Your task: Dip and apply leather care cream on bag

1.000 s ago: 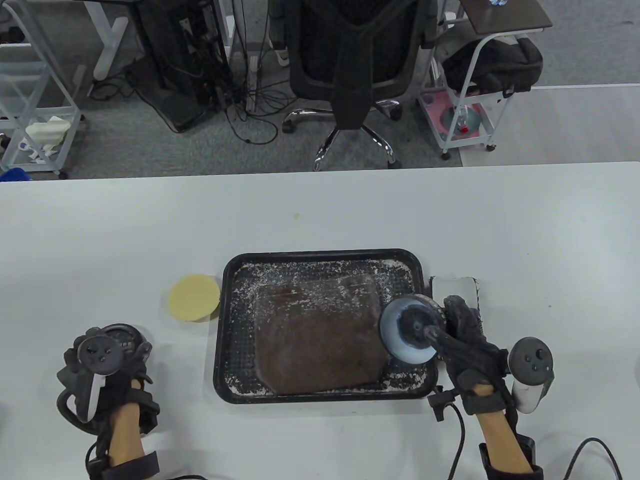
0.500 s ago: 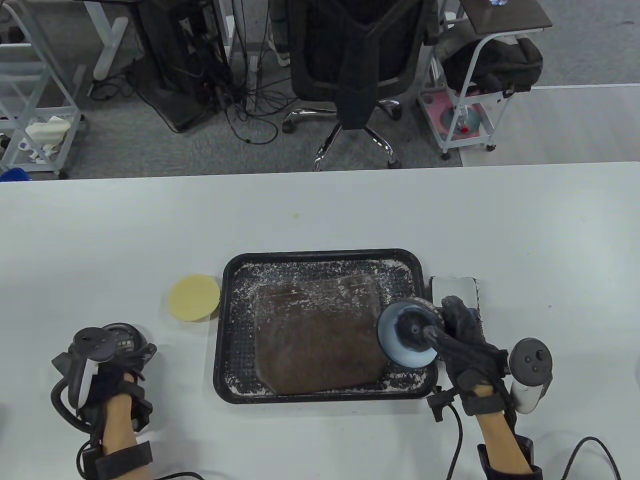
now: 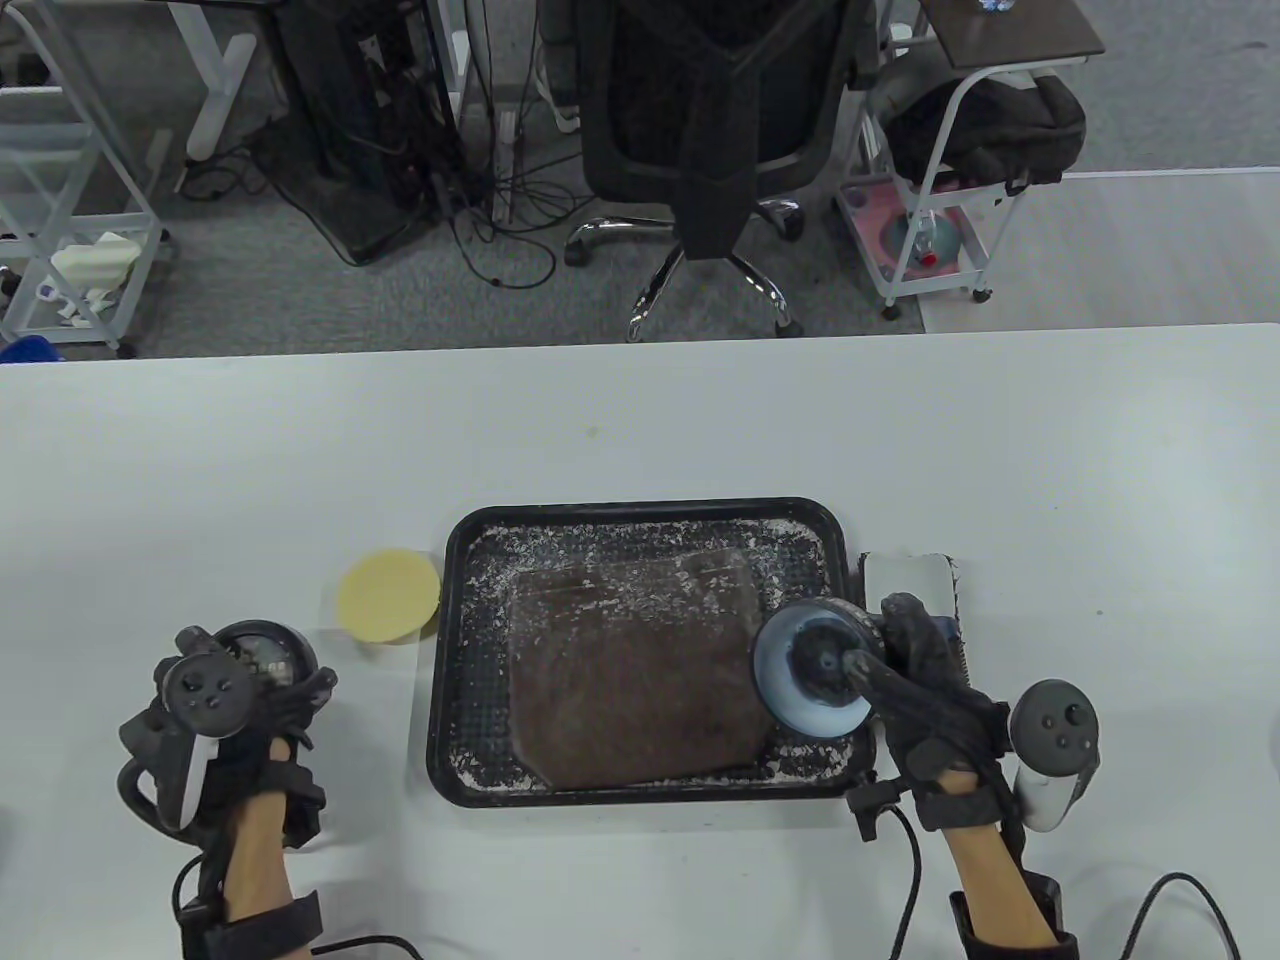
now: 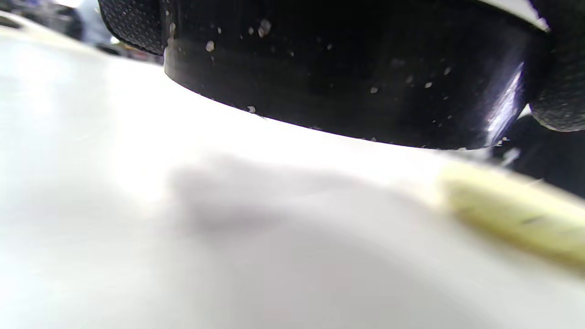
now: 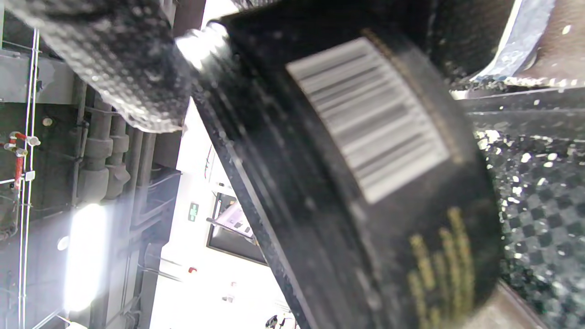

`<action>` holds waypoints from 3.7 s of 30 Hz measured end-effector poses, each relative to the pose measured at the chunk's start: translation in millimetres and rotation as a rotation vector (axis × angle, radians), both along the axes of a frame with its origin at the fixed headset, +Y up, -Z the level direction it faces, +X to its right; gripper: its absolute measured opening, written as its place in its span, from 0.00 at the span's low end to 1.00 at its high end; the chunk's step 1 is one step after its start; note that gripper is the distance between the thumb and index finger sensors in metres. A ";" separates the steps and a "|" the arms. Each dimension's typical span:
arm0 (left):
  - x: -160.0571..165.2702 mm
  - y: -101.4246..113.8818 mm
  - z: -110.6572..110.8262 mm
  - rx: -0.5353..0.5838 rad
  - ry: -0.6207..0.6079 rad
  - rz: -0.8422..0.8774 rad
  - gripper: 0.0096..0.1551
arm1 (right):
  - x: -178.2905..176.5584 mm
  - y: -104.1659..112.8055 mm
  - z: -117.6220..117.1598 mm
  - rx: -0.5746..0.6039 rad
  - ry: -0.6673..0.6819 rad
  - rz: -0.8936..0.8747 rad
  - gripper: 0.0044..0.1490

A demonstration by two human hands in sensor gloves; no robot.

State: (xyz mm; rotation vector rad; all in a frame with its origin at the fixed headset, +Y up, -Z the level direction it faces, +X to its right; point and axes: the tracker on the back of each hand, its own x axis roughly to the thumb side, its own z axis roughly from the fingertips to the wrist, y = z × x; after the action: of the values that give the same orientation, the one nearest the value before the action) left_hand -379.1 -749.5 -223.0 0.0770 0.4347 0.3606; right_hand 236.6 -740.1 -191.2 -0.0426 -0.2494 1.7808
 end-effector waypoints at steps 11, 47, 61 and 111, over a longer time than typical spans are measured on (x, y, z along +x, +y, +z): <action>161.9 32.0 17.6 0.354 -0.636 0.421 0.81 | -24.2 -5.6 4.3 0.068 -0.006 -0.144 0.56; 265.2 -20.6 28.7 0.248 -0.976 1.270 0.78 | -112.1 -22.3 5.4 0.121 0.604 -0.367 0.67; 281.5 -38.3 29.1 0.052 -1.043 1.426 0.77 | -115.1 -35.9 5.2 0.058 0.709 -0.356 0.77; 272.0 -25.8 31.0 0.100 -1.087 1.270 0.77 | -116.0 -19.2 19.8 0.239 0.545 -0.108 0.75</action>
State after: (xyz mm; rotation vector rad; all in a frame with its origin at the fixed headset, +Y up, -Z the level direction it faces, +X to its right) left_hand -107.0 -775.3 -192.0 -0.3151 -0.6963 1.5654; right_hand 120.6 -759.4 -171.4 0.5815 -0.0611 1.5774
